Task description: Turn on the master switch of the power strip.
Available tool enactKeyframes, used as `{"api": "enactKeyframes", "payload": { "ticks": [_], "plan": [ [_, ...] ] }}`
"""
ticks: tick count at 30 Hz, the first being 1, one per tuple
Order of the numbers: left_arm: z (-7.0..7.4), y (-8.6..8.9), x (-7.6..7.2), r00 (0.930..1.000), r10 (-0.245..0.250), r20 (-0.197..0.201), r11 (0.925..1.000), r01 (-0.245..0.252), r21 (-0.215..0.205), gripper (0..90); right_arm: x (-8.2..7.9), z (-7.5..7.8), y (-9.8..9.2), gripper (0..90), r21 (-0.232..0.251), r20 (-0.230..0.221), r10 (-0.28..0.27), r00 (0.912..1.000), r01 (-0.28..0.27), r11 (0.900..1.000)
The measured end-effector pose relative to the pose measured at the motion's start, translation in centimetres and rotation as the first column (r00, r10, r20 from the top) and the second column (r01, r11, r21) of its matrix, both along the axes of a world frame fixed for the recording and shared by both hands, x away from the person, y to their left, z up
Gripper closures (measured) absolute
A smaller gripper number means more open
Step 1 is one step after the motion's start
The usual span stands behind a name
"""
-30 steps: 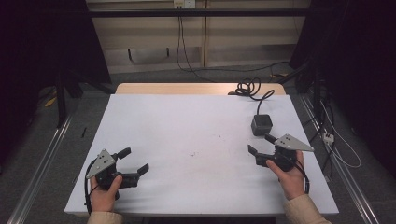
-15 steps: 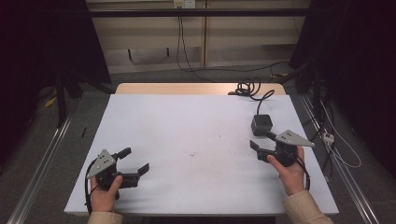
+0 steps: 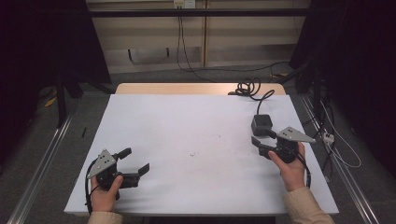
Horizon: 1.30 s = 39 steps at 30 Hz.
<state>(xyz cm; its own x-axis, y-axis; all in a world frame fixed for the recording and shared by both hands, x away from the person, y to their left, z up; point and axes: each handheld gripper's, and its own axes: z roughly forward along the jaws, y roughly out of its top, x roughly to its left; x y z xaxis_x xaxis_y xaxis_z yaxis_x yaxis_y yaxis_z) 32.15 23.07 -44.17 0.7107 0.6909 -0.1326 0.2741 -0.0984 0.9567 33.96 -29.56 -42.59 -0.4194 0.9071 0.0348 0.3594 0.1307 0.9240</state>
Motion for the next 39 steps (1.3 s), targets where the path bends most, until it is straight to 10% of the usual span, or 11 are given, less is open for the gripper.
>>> {"api": "enactKeyframes", "payload": {
  "ticks": [39],
  "plan": [
    [0.1,-0.3,-0.1,1.0000,0.002,0.007,0.9999,-0.002,0.012,4.1,1.6,0.4,-0.9,59.6,0.011,-0.030,0.001,0.9996,-0.001,1.000]
  ]
}}
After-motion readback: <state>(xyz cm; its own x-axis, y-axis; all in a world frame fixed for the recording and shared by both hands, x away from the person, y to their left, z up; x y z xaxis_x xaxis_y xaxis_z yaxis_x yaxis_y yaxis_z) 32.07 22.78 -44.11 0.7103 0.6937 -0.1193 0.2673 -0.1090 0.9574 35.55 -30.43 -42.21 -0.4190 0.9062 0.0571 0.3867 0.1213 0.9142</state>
